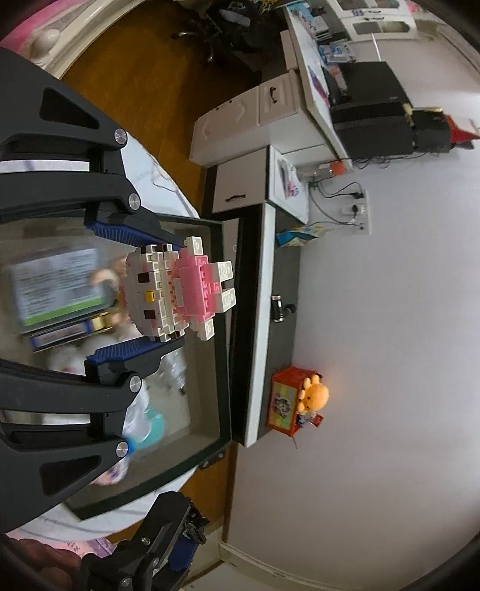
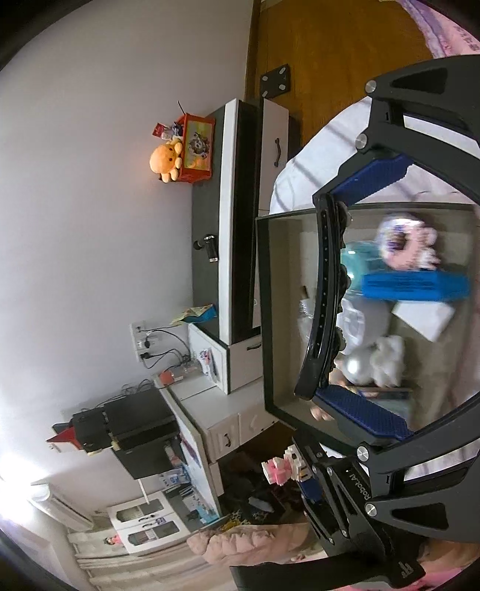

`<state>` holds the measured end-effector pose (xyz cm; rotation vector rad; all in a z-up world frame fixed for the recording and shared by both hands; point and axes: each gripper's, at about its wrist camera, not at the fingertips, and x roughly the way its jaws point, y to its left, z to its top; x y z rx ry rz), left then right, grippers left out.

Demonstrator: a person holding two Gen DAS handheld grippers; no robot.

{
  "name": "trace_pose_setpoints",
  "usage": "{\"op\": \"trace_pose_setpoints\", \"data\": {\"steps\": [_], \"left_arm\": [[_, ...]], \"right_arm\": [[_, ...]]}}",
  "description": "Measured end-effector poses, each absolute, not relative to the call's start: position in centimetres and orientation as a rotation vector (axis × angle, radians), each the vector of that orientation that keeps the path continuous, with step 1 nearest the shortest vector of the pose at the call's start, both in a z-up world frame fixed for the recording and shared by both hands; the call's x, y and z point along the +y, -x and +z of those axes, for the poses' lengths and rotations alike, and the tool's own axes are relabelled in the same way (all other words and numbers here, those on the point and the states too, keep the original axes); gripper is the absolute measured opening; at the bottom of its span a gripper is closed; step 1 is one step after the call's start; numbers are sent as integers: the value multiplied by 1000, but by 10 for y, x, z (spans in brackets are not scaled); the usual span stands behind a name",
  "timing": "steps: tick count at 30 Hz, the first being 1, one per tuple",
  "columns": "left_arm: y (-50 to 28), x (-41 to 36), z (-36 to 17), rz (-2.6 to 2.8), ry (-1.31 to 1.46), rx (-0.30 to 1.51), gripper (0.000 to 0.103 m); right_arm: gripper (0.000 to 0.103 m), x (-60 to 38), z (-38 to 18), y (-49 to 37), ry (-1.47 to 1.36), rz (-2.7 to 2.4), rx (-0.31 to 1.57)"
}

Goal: Organize rigid objects
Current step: 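Lower the Hello Kitty figure and comb into the tray and open both tools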

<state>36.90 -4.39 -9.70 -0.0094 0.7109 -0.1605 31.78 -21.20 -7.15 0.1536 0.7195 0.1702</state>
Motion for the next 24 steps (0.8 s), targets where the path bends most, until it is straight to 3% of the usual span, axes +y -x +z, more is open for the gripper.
{"op": "trace_pose_setpoints", "data": {"steps": [14, 16, 17, 18, 19, 24], "left_arm": [[-429, -65, -120, -186, -38, 800, 47], [-429, -67, -119, -170, -56, 794, 60], [-428, -67, -118, -160, -64, 788, 79], [-427, -66, -117, -125, -77, 779, 90], [-427, -64, -115, -103, -79, 771, 93], [-414, -49, -110, -105, -36, 771, 101]], "right_arm": [[96, -214, -123, -394, -162, 193, 862], [97, -215, -124, -396, -171, 191, 872], [97, -215, -125, -397, -175, 194, 882], [98, -215, -125, -396, -184, 201, 883], [102, -218, -125, -396, -204, 202, 885], [103, -222, -123, -393, -248, 222, 906]]}}
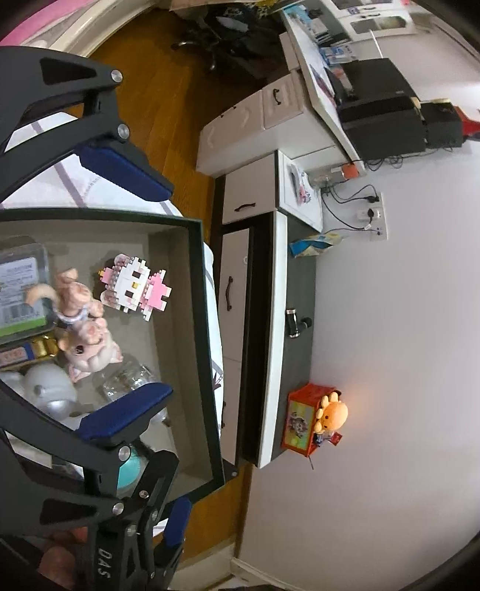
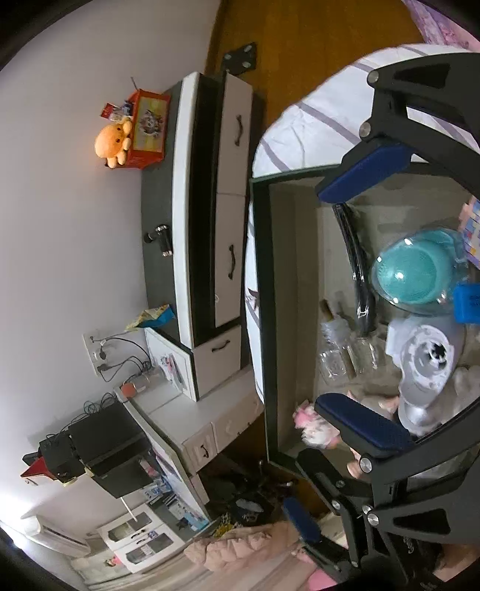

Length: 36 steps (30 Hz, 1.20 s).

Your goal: Organize rigid objects

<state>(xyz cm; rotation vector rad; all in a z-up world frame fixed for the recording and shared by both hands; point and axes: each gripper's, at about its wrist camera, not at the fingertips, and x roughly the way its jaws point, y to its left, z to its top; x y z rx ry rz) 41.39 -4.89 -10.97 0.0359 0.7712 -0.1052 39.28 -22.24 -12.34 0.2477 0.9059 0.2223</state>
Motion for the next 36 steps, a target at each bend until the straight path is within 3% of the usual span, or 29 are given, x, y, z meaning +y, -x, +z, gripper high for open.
{"op": "trace_pose_setpoints", "data": {"steps": [14, 36], "left_arm": [[-325, -27, -79, -46, -27, 721, 103], [-74, 1, -12, -18, -3, 530, 103]], "right_arm": [[103, -213, -85, -324, -328, 223, 849], [103, -177, 11, -45, -48, 59, 515]]}}
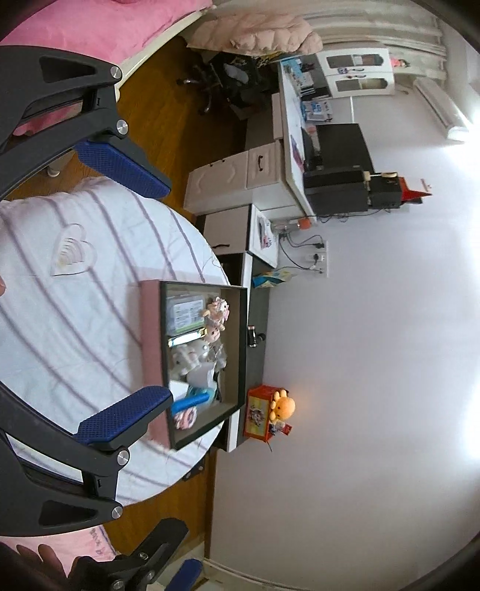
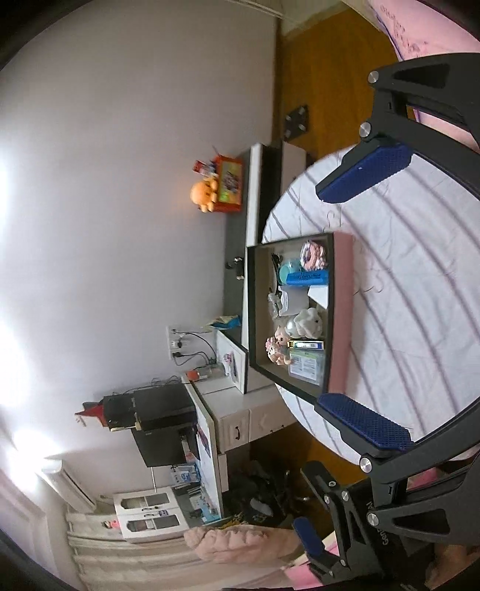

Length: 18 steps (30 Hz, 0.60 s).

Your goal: Organize rigid objects

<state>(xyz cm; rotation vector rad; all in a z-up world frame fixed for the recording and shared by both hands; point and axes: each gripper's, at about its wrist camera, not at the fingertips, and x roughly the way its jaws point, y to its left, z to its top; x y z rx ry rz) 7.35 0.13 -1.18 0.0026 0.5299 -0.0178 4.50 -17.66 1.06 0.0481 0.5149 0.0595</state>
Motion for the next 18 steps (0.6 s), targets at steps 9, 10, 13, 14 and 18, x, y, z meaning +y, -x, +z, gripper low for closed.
{"op": "trace_pose_setpoints", "data": {"steps": [9, 10, 13, 14, 18], "left_arm": [[-2, -2, -8, -21, -7, 495, 103], [3, -1, -7, -19, -3, 492, 103], [14, 1, -3, -23, 13, 488, 103], [17, 1, -1, -22, 13, 484, 103], [33, 0, 3, -27, 11, 462, 103]], "right_arm": [[103, -171, 12, 24, -39, 54, 487], [103, -171, 10, 30, -41, 52, 488], [103, -169, 9, 44, -47, 58, 492], [103, -168, 9, 48, -46, 57, 490], [103, -167, 12, 59, -49, 58, 473]]}}
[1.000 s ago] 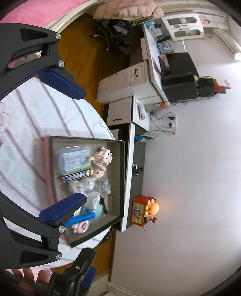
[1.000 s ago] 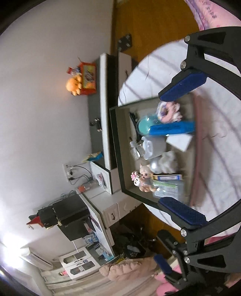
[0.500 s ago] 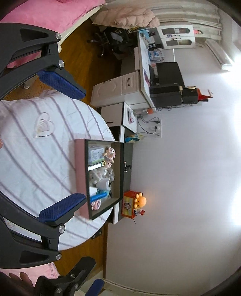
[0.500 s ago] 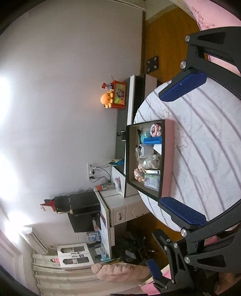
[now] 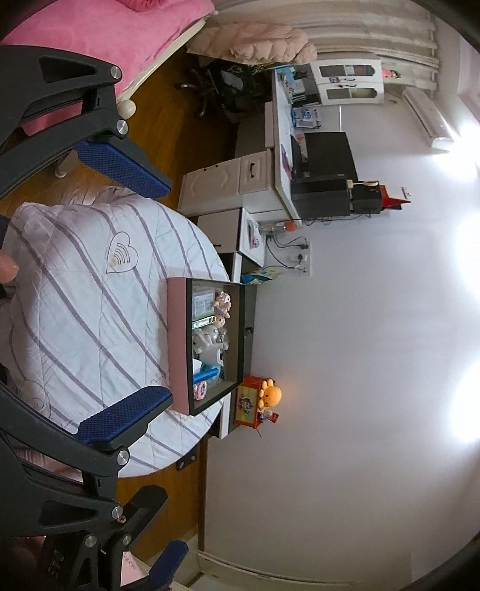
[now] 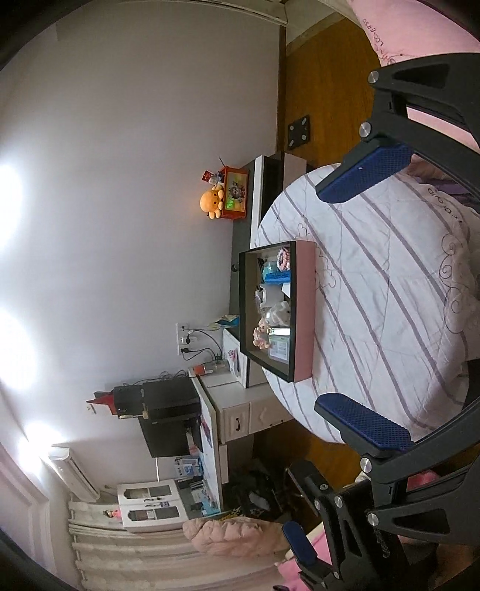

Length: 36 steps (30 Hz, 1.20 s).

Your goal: Organize rigid objects

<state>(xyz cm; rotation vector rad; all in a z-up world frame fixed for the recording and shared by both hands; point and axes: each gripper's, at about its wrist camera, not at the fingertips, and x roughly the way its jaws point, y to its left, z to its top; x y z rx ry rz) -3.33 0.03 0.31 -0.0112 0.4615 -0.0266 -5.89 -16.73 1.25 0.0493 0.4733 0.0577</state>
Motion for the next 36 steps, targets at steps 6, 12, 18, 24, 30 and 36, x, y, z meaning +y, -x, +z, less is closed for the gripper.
{"op": "trace_pose_setpoints", "data": {"steps": [6, 12, 18, 24, 30, 36], "left_arm": [[44, 1, 7, -19, 8, 447, 103], [47, 3, 8, -10, 10, 451, 103], [53, 8, 7, -7, 20, 442, 103], [55, 7, 9, -2, 0, 437, 103], [55, 8, 8, -6, -6, 451, 103], [56, 9, 9, -6, -5, 446, 103]], "right_arm": [[103, -169, 16, 67, -53, 51, 461], [103, -170, 16, 69, -57, 52, 462], [103, -165, 16, 70, -47, 62, 467], [103, -161, 16, 70, -40, 66, 467], [103, -161, 17, 70, -39, 62, 470], [103, -163, 16, 69, -40, 56, 474]]}}
